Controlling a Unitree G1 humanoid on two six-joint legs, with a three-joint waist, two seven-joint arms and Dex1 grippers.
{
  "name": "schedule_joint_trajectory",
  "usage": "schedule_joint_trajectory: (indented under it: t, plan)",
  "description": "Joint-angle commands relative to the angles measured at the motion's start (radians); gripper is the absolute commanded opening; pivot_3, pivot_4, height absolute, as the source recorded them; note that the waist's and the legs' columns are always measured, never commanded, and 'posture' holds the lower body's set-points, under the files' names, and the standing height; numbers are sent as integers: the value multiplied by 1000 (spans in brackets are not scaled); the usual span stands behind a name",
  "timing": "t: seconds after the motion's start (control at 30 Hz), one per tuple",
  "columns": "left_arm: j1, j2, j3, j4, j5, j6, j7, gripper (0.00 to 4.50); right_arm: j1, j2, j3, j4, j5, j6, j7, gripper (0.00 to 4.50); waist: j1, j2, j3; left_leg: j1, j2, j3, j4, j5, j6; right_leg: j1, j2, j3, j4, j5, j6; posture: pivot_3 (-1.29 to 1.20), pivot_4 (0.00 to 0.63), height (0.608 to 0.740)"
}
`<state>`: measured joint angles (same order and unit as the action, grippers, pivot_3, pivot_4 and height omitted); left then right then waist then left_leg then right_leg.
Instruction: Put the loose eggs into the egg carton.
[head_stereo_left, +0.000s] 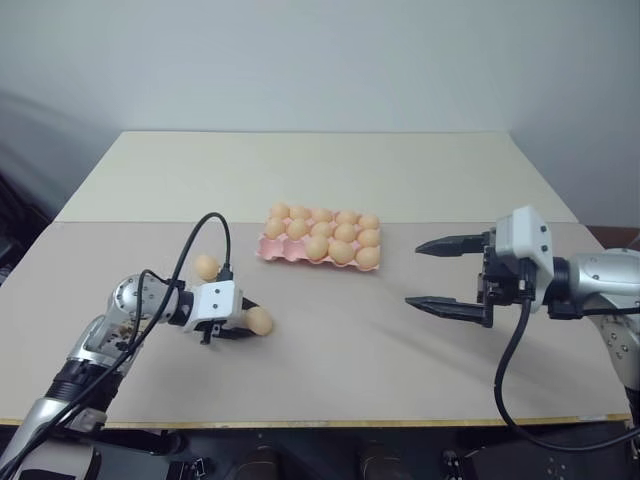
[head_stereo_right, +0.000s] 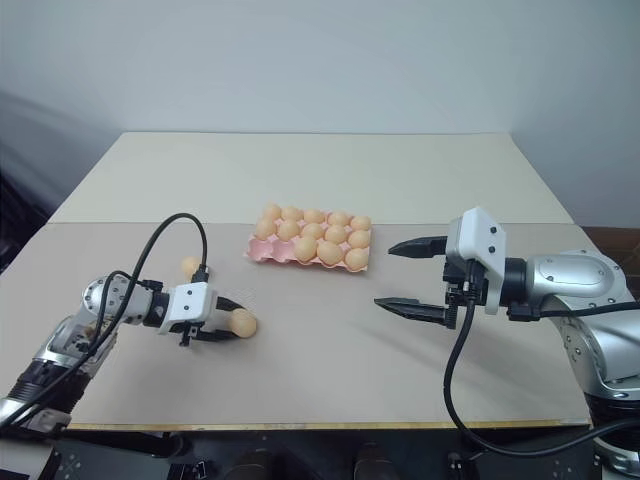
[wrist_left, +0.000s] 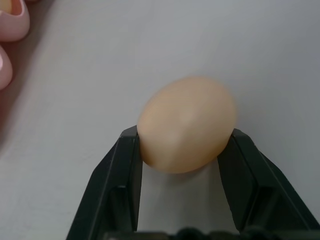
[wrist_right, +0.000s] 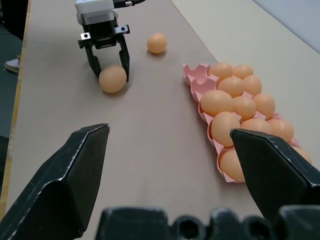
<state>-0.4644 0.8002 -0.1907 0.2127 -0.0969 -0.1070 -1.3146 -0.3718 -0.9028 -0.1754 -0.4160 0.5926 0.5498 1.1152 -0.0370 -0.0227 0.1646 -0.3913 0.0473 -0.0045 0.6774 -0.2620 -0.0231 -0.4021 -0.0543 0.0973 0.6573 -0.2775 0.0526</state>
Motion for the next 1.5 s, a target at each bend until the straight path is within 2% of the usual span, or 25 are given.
schedule_joint_trajectory:
  t: [0.03, 0.17, 0.3, 0.43, 0.6, 0.77, 0.87, 1.13, 1.3, 1.43, 1.5]
  plan:
    - [-49, -10, 69, -32, -96, 78, -8, 1980, -14, -5, -22, -18, 14, -29, -4, 4500, 0, 0, 0, 0, 0, 0, 0, 0, 0, 0, 0, 0, 0, 0, 0, 0, 150, 740]
    - [-129, -82, 120, -18, -151, 186, 81, 1980, -21, 0, -12, -12, 7, -37, -9, 4500, 5, 0, 0, 0, 0, -1, 1, 0, 0, 0, 0, -1, 1, 0, 0, 0, 150, 740]
    - [-250, -201, 118, 91, -49, 186, 311, 1980, -28, 5, -4, -10, 4, -45, -18, 4500, 19, 0, 0, -1, -1, -1, 1, 0, 0, 1, 0, -1, 0, 0, 1, 0, 150, 740]
    - [-356, -282, 95, 227, 16, 171, 421, 1980, -34, 9, 1, -10, 0, -47, -27, 4500, 23, 0, 0, -1, -1, -1, 1, 0, 0, 0, 0, -1, 0, 0, 0, 0, 150, 740]
    - [-451, -345, 48, 407, 92, 112, 465, 1980, -20, 6, -9, -30, 9, -40, -40, 4500, 22, 0, 0, -1, -2, -2, 1, 0, 0, 0, 0, 0, 0, 0, 1, 0, 150, 740]
    - [-479, -364, 41, 476, 109, 89, 443, 1980, -6, 3, -22, -47, 16, -32, -57, 4500, 20, -1, 0, -1, -2, -2, 1, 0, 0, 0, 0, 0, 0, 0, 1, 0, 150, 740]
    - [-475, -360, 43, 468, 104, 89, 420, 1980, 1, 2, -25, -55, 19, -30, -66, 4500, 23, 0, 0, -1, -2, -2, 1, 0, 0, 0, 0, 0, 0, 0, 1, 0, 150, 740]
    - [-483, -340, 71, 436, 84, 119, 400, 4474, -4, 9, -13, -52, 17, -35, -77, 4500, 22, 0, 0, -1, -2, -2, 1, 0, 0, 0, 0, 0, 0, 0, 1, 0, 150, 740]
    - [-475, -296, 133, 358, 25, 176, 365, 4474, -19, 14, 2, -37, 13, -42, -73, 4500, 20, 0, 0, -2, -2, -2, 1, 0, 0, 0, 0, 0, 0, 0, 1, 0, 150, 740]
    - [-417, -186, 199, 232, -61, 260, 270, 4474, -27, 14, 5, -27, 12, -44, -67, 4500, 12, 0, 0, -2, -2, -2, 1, 0, 0, -1, 0, 0, 1, 0, 1, 0, 150, 740]
    - [-357, -101, 241, 156, -103, 294, 213, 4474, -26, 15, 6, -20, 11, -48, -61, 4500, 7, 0, 0, -1, -2, -2, 1, 0, 0, -1, 0, 0, 1, 0, 1, 0, 150, 740]
